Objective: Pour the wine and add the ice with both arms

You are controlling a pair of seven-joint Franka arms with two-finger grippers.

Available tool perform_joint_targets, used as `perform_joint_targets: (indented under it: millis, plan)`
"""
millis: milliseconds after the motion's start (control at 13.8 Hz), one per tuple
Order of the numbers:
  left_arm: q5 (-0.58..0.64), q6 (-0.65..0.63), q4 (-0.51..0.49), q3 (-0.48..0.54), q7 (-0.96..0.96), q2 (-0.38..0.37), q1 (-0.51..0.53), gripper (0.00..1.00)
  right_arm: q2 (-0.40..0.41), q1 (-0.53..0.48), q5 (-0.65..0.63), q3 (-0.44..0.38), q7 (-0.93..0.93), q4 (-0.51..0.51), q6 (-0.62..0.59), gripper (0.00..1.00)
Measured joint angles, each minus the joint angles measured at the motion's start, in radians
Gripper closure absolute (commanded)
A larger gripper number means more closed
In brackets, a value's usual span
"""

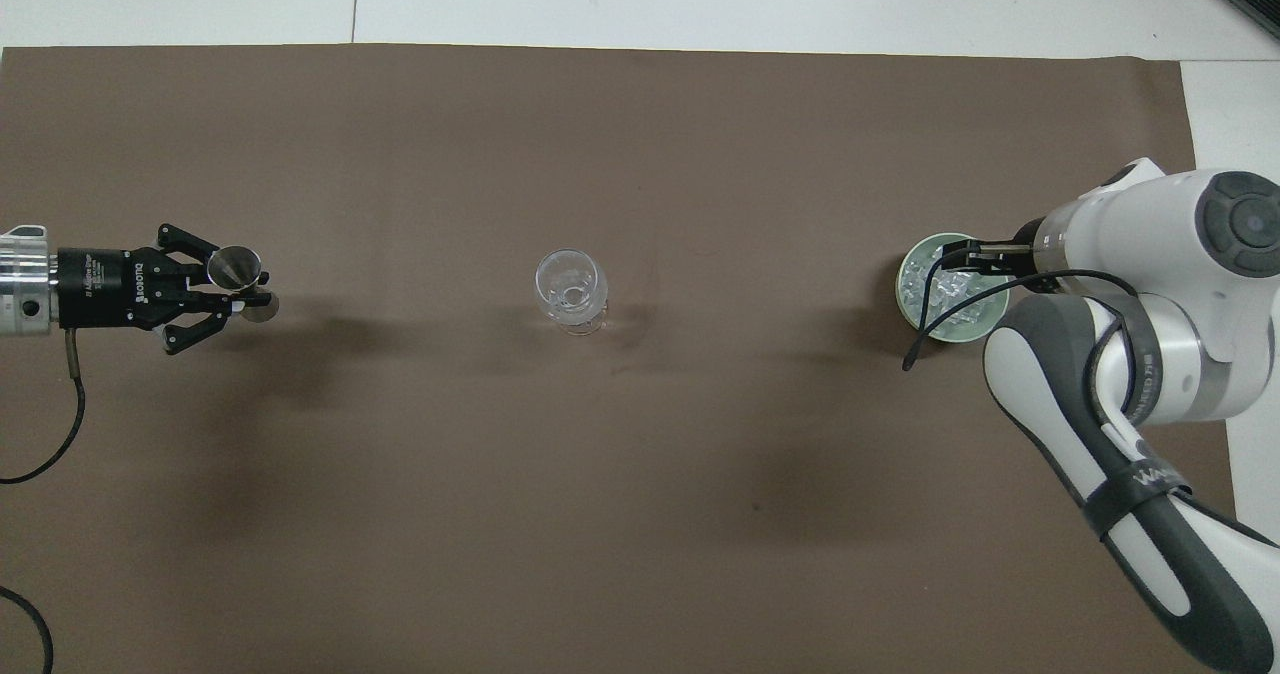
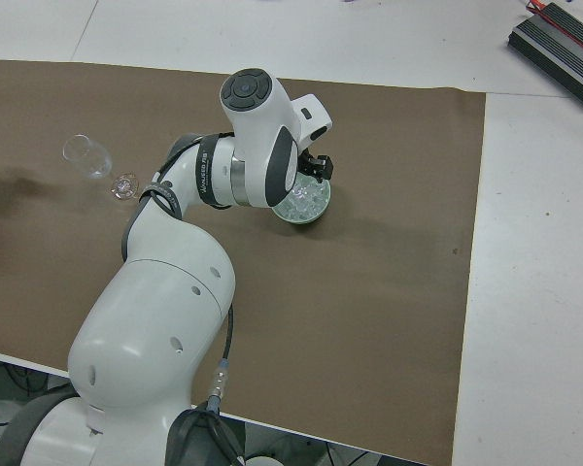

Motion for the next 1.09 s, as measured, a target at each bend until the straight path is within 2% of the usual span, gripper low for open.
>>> perform_joint_targets:
  millis: [145,217,362,652,869,1014,1087]
  plan:
    - [-0.068,-0.021,-0.002,0.0,0.057,0.048,0.036,1.0,0.014,0.006,-0.017,0.0,0.003,-0.019,0.044,0.25]
    - [-0.097,-0.025,-0.005,0.0,0.083,0.071,0.047,1.0,0.021,0.006,-0.023,-0.001,0.004,-0.033,0.066,0.31]
    - [-0.146,-0.027,-0.016,-0.001,0.118,0.098,0.05,1.0,0.031,0.006,-0.03,-0.002,0.004,-0.053,0.09,0.34]
    - [-0.177,-0.027,-0.052,-0.001,0.187,0.105,0.058,1.0,0.037,0.021,-0.031,-0.001,0.008,-0.061,0.096,0.37]
    - [-0.181,-0.028,-0.068,-0.001,0.227,0.11,0.065,1.0,0.05,0.027,-0.043,-0.001,0.011,-0.066,0.114,0.45]
    - [-0.199,-0.028,-0.087,-0.001,0.274,0.111,0.066,1.0,0.053,0.027,-0.053,-0.003,0.013,-0.067,0.115,0.74]
    - [-0.209,-0.028,-0.1,-0.001,0.296,0.112,0.067,1.0,0.053,0.027,-0.054,-0.003,0.013,-0.067,0.115,0.92]
